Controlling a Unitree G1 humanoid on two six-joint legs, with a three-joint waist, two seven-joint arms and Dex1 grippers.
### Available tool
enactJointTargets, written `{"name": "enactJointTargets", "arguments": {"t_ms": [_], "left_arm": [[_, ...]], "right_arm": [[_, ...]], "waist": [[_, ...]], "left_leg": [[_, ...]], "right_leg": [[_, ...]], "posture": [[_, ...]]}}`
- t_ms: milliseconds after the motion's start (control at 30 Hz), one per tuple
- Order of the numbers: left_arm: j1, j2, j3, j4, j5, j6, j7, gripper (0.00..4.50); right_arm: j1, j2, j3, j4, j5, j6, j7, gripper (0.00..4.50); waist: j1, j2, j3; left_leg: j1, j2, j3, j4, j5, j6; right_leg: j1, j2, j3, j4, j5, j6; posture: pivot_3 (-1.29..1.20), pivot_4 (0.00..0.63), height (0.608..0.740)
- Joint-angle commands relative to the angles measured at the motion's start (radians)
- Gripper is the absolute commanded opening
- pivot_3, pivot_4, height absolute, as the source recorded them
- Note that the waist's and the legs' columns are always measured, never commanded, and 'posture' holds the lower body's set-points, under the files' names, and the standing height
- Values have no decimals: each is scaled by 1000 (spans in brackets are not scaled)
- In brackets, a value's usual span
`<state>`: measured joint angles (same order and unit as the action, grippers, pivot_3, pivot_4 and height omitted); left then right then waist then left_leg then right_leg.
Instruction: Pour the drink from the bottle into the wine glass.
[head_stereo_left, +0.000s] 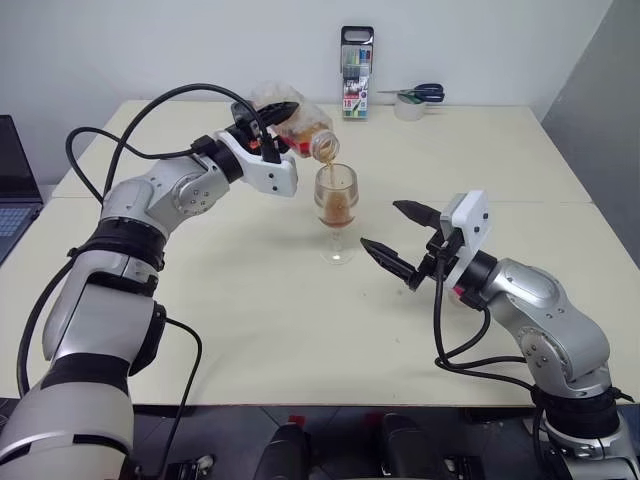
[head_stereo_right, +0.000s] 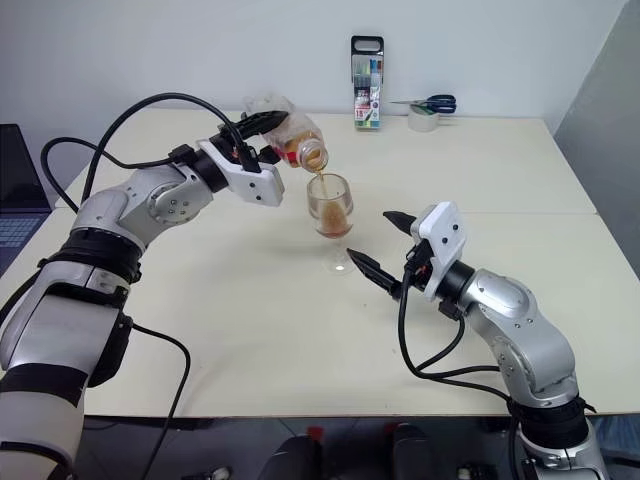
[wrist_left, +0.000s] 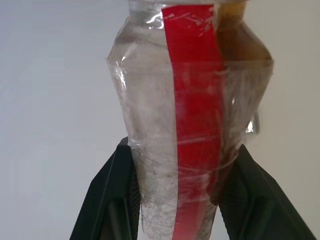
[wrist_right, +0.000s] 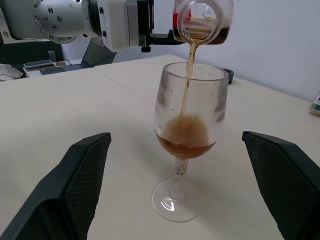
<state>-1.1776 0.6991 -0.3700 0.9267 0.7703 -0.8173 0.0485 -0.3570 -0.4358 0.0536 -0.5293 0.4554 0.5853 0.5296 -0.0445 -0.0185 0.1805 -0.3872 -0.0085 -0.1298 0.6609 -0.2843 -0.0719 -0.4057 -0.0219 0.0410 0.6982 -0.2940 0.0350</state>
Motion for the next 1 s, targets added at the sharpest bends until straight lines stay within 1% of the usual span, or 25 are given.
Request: {"name": "enactJointTargets", "arguments": {"t_ms": [33, 1000], "left_arm": [[-40, 18, -2, -5, 4, -8, 25, 1681], [-62, 12, -14, 30, 9, -10, 38, 1681]], "right_arm": [[1, 1, -11, -45, 20, -1, 2, 4500], [7, 2, -6, -58, 24, 7, 0, 4500]], "waist": [[0, 0, 0], [-1, 0, 0]], "left_leg": [[0, 0, 0, 0, 0, 0], [0, 0, 0, 0, 0, 0]], "right_leg": [[0, 0, 0, 0, 0, 0], [0, 0, 0, 0, 0, 0]], "posture": [[0, 150, 740], [0, 150, 740]]}}
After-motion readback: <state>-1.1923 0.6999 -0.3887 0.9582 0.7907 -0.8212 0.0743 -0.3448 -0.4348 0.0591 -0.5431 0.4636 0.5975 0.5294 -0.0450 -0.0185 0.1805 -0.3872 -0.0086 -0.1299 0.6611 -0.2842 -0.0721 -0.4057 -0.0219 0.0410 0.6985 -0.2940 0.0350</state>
